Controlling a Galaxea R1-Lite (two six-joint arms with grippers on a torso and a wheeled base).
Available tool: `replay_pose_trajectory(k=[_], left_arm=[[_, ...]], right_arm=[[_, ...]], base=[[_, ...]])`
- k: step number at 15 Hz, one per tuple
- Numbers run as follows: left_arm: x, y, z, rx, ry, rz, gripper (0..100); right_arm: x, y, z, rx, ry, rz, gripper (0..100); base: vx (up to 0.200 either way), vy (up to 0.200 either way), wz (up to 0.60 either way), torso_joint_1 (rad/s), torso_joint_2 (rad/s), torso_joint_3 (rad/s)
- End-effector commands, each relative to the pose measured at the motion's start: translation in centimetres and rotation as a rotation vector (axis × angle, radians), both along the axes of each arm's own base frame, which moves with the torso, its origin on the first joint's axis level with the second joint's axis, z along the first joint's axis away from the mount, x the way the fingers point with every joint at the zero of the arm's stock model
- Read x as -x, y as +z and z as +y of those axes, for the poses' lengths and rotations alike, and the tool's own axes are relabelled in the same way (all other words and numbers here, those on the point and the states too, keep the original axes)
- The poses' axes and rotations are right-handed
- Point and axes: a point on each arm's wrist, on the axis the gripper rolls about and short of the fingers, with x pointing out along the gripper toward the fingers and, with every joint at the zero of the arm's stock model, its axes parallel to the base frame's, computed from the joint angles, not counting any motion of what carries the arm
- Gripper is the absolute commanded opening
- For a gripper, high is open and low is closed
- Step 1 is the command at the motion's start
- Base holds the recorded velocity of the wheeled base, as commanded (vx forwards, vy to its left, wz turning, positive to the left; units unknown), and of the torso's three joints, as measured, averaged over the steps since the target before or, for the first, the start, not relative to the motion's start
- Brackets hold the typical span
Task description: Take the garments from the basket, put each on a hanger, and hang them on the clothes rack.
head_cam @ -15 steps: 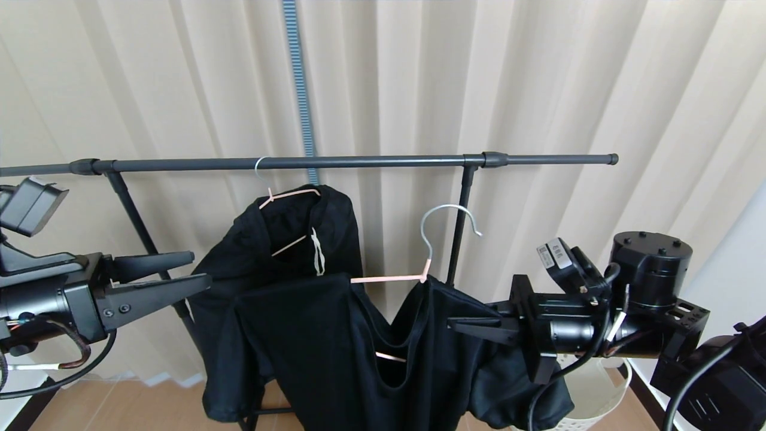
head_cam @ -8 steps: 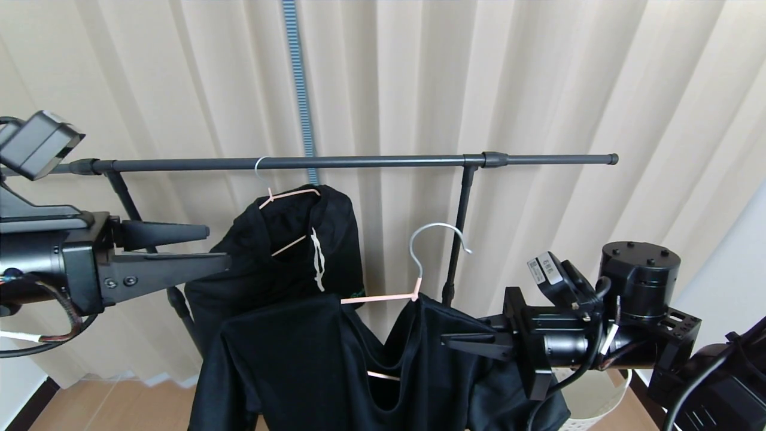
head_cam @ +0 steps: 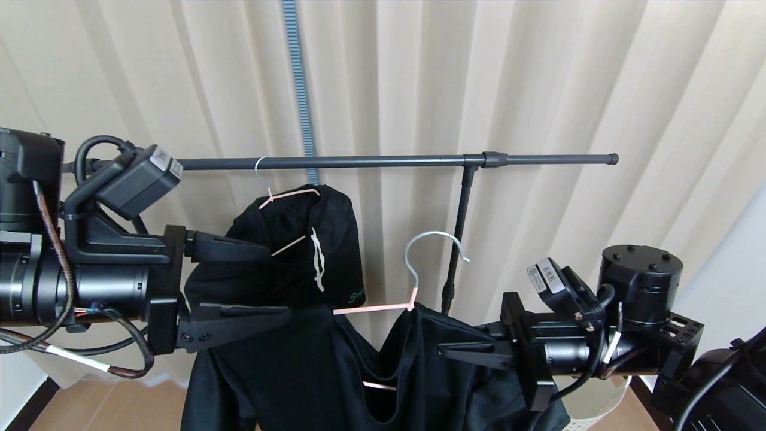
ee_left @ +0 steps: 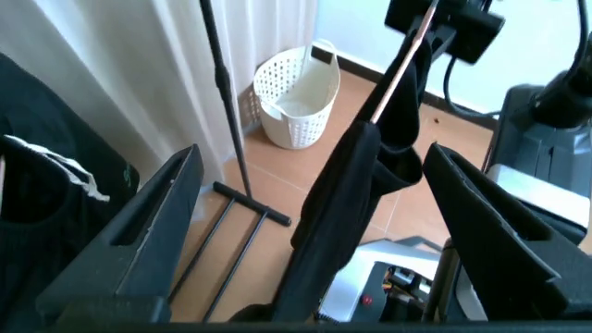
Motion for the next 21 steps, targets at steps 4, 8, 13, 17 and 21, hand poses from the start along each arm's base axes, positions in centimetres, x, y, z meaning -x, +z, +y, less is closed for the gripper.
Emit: replay_pose_trajectory(k=[4,8,13,17,21], left_arm=[[-0.2,-2.5,-1.1,-0.051,-0.072,0.041,100],[-0.6,-3.5,-1.8,-0.067,-0.096,0.08,100],[-1.0,-4.5,-2.0,-0.079,-0.1,0.11,100],[-0.9,-5.2,-1.9,-0.085,-0.108,0.082,100],[-0.8,-5.7,-1.9,-0.092,-0.111,0.098,100]], right_arm=[[0.1,0.1,0.0,-0.002,0.004,-0.004,0],[0.5,0.2,0.3,-0.003,0.021,-0.005,0],[0.9,0.4,0.4,-0.006,0.029,-0.011,0],[0.9,0.5,0.4,-0.007,0.029,-0.012,0],[1.1,0.9,0.3,-0.014,0.029,-0.026,0]], base=[[0.0,0.0,0.0,0.0,0.0,0.0],[0.0,0.0,0.0,0.0,0.0,0.0],[0.0,0.0,0.0,0.0,0.0,0.0],[0.0,0.0,0.0,0.0,0.0,0.0],[0.0,0.0,0.0,0.0,0.0,0.0]])
